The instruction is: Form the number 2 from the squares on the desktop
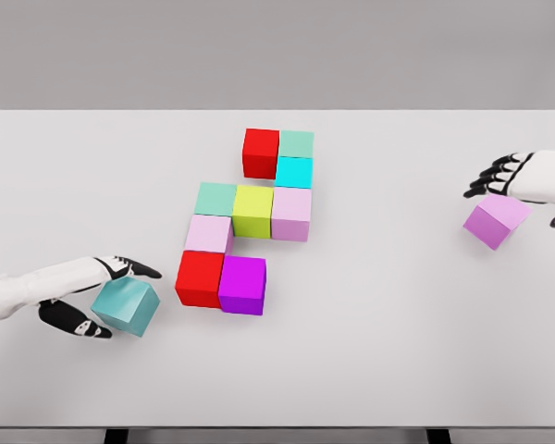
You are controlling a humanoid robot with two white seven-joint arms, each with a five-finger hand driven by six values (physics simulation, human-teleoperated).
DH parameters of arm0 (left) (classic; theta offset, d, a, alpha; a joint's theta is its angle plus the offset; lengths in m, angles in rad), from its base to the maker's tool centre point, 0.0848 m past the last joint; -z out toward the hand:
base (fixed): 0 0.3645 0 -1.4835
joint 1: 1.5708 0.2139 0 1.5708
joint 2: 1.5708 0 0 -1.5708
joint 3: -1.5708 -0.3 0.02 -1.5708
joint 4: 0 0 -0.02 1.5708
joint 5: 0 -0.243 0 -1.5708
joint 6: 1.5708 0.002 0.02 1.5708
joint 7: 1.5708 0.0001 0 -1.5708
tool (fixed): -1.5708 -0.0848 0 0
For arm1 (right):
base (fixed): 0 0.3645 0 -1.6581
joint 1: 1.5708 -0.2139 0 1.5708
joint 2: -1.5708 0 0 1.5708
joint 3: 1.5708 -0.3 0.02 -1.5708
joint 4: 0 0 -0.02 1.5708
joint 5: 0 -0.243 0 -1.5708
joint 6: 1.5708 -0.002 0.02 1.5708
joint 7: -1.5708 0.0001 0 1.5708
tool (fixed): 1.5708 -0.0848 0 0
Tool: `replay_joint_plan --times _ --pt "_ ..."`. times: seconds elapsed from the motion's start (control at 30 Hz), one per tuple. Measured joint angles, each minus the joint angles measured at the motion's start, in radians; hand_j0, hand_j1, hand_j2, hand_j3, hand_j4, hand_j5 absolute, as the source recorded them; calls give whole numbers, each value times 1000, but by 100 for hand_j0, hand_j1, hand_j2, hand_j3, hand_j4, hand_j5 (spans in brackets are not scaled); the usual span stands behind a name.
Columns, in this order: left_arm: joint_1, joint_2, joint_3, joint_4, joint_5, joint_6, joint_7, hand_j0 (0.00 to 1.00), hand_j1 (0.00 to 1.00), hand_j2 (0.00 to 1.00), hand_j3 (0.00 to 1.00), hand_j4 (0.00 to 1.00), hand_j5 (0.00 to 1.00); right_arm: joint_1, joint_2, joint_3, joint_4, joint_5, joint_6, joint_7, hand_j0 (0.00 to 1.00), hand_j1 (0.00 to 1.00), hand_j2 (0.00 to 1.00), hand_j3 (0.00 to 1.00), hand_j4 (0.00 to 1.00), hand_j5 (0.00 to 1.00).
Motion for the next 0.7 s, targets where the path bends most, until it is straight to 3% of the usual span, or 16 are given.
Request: replay_joint_plan --times 0.2,0.3,0.4,0.7 --pt "0 -9 1 18 5 0 -1 65 65 65 65 65 65 -8 16 16 11 5 0 0 100 100 100 100 100 100" --pt "0 -13 2 20 12 -1 -3 63 63 63 63 63 63 -14 24 19 17 6 0 0 100 100 100 100 100 100" --pt "0 -21 3 28 21 -1 -5 55 55 55 55 55 55 -15 31 22 24 8 0 0 100 100 100 100 100 100" --pt "-54 -45 6 73 18 11 0 52 52 52 52 52 52 -41 67 54 92 12 0 0 100 100 100 100 100 100"
